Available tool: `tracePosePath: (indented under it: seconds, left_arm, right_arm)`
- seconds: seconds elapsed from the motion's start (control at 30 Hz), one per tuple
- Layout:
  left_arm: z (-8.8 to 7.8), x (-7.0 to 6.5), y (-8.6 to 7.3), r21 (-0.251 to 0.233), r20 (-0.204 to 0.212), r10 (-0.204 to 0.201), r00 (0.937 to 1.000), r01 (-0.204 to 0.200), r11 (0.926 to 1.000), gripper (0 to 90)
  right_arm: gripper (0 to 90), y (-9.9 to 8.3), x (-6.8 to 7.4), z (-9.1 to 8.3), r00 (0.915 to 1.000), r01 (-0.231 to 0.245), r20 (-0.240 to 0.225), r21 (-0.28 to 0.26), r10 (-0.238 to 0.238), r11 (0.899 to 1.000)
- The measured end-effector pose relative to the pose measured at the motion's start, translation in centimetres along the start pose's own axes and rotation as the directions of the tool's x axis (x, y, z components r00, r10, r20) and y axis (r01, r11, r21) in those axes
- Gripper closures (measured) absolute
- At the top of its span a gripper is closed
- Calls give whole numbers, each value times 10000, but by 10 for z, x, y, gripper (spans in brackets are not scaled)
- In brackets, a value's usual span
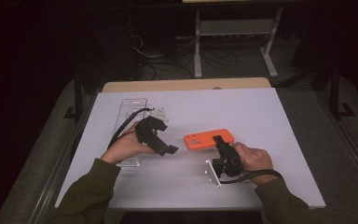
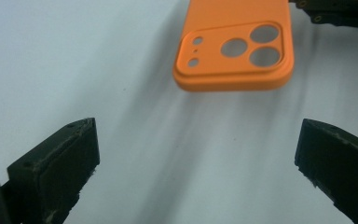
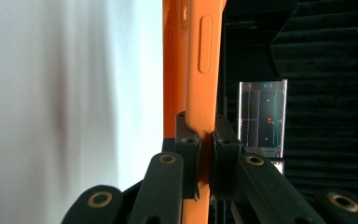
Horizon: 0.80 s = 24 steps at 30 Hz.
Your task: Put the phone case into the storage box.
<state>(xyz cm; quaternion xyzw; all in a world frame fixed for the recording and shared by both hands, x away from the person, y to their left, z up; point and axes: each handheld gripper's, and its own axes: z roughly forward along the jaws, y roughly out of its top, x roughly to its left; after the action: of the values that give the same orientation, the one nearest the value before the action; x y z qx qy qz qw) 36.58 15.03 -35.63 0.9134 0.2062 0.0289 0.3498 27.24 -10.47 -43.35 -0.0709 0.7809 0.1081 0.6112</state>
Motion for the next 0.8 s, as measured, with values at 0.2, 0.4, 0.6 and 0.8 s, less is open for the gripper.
tracePosePath:
  seconds: [0.2,0.4,0.6,0.8]
  left_arm:
    - [4,-6,-9,-40,-188,225,9996,-226,9997,0]
    - [5,-11,-19,-153,-479,26,9989,-33,9999,0]
    - [8,-14,-28,-187,-477,246,9986,-255,9995,0]
    - [12,-15,-29,-258,-435,196,9989,-207,9995,0]
  right_arm:
    - [831,-7,-3,-3,9997,-198,130,113,196,9997]
    - [830,-10,-6,-5,9979,-633,120,267,630,9976]
    - [830,-14,-8,-4,9911,-1333,79,326,1331,9905]
    - [829,-16,-10,-3,9867,-1619,-134,236,1623,9865]
